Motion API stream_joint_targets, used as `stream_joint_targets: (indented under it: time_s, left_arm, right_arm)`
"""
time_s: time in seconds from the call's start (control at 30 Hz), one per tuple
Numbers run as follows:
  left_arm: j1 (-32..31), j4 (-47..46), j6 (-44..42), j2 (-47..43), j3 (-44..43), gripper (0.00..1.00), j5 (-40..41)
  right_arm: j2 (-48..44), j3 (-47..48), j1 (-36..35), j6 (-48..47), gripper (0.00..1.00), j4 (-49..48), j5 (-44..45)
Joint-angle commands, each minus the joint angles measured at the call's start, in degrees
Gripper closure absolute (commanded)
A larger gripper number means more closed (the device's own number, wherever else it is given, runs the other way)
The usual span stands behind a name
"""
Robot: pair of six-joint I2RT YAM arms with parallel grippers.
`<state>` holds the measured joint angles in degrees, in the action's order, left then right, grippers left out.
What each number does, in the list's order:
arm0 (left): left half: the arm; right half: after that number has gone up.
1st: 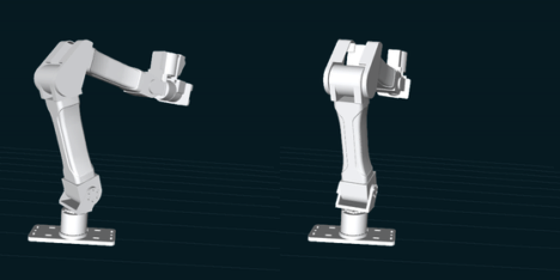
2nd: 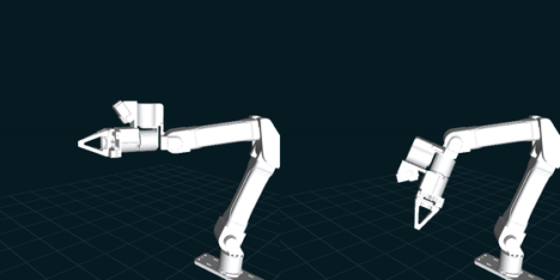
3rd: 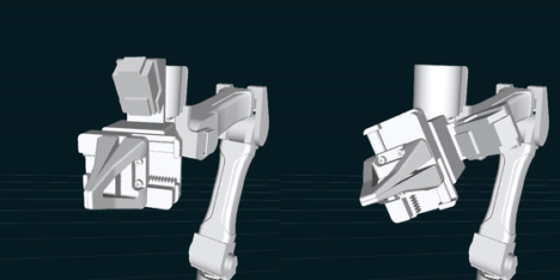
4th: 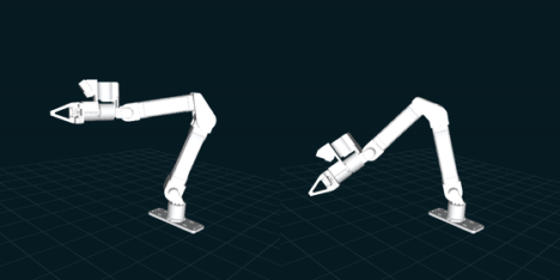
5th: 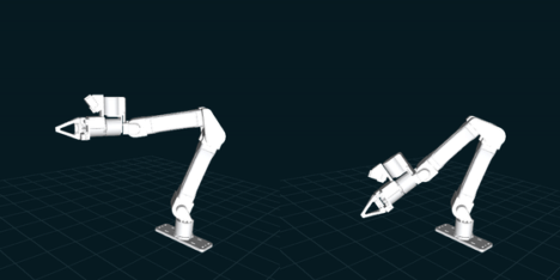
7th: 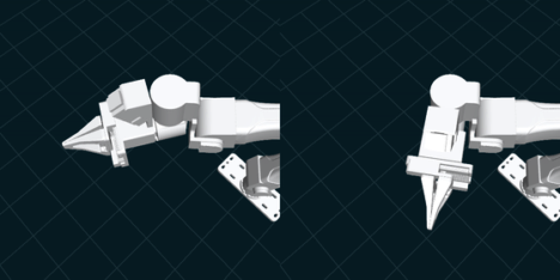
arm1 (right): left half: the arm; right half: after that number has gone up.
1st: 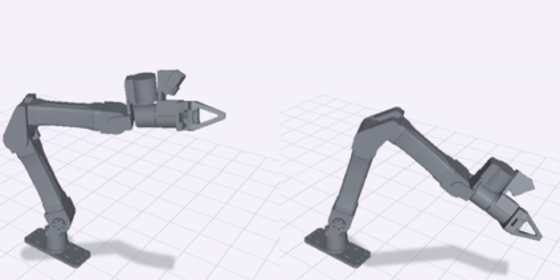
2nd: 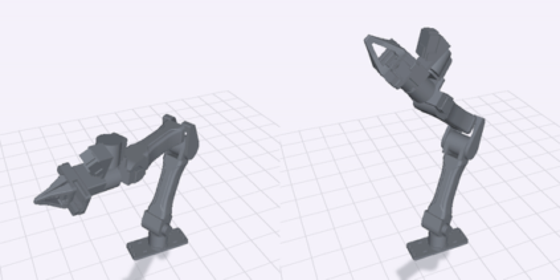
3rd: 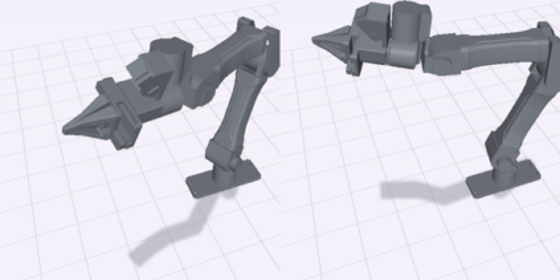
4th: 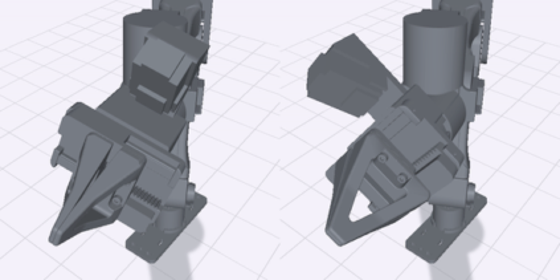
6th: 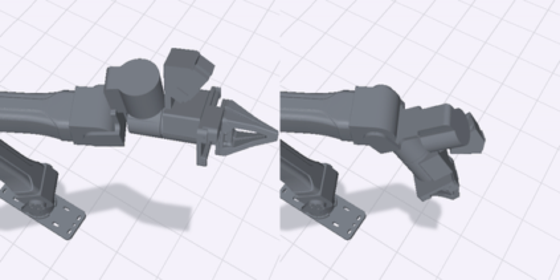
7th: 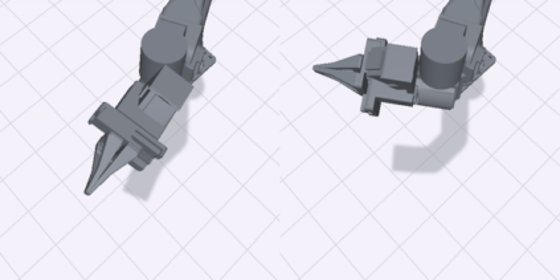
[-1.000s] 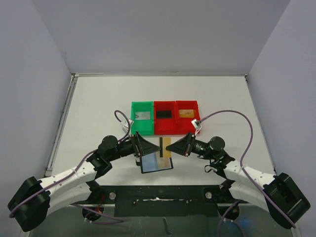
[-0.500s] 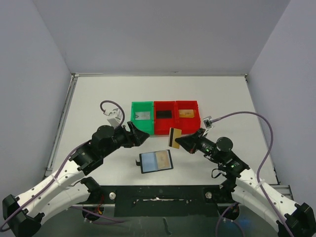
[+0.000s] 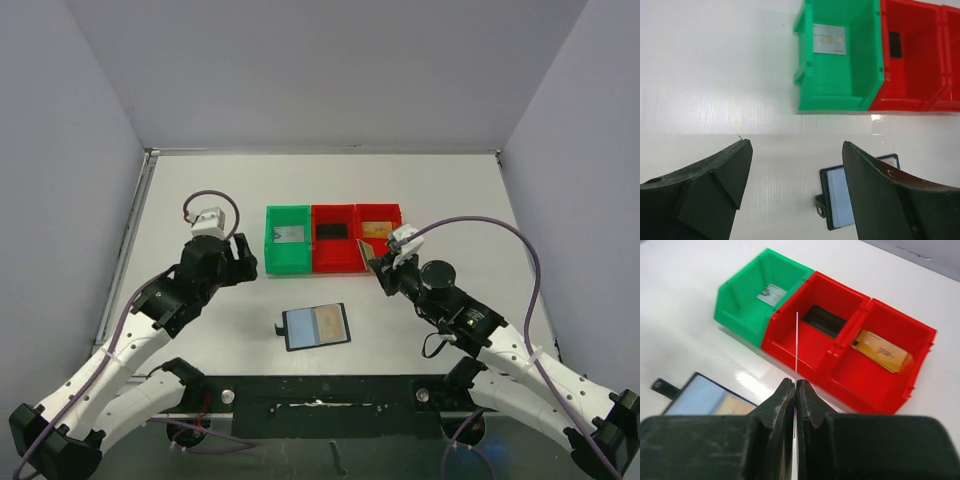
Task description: Take the credit cards out of the card holder
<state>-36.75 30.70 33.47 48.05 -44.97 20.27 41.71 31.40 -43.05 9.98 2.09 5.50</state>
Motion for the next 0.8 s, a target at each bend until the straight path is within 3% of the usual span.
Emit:
stream_joint_targets:
  time_s: [0.0,0.1,0.17,0.33,0.5,0.67,0.77]
  left_arm:
    - [15.25,0.35,-7.44,-0.33,-1.78,0.27,-8.72]
    - [27.32,-0.19,-8.54,-0.41,-1.62,0.27,-16.5]
    - [31.23,-1.85,-8.79,-1.4,-0.31,0.27,-19.43]
    - [32.05,-4.26,-7.8,-5.38,4.34,0.27,-18.09]
    - [31.98,-4.42,-7.77,-8.03,5.06,0.27,-17.01]
    - [32.06,-5.68,-7.85,-6.4,5.54,0.27,-20.04]
    - [32.01,-5.91,-7.98,-5.83,5.6,0.27,-20.82]
  right_arm:
    - [2.06,2.8,-0.25,-12.21,1.0,1.06,9.24]
    - [2.87,4.23,2.48,-15.33,1.0,0.69,11.83]
    - [3.73,6.5,6.3,-15.94,1.0,1.7,9.66]
    - [4.71,8.41,18.77,-15.29,1.0,1.41,0.68]
    - [5.07,7.21,32.54,-11.31,1.0,-2.4,-15.94]
    - [9.17,10.78,33.05,-15.28,1.0,-3.17,-21.65]
    - [12.39,12.93,29.25,-24.86,1.0,-1.86,-20.98]
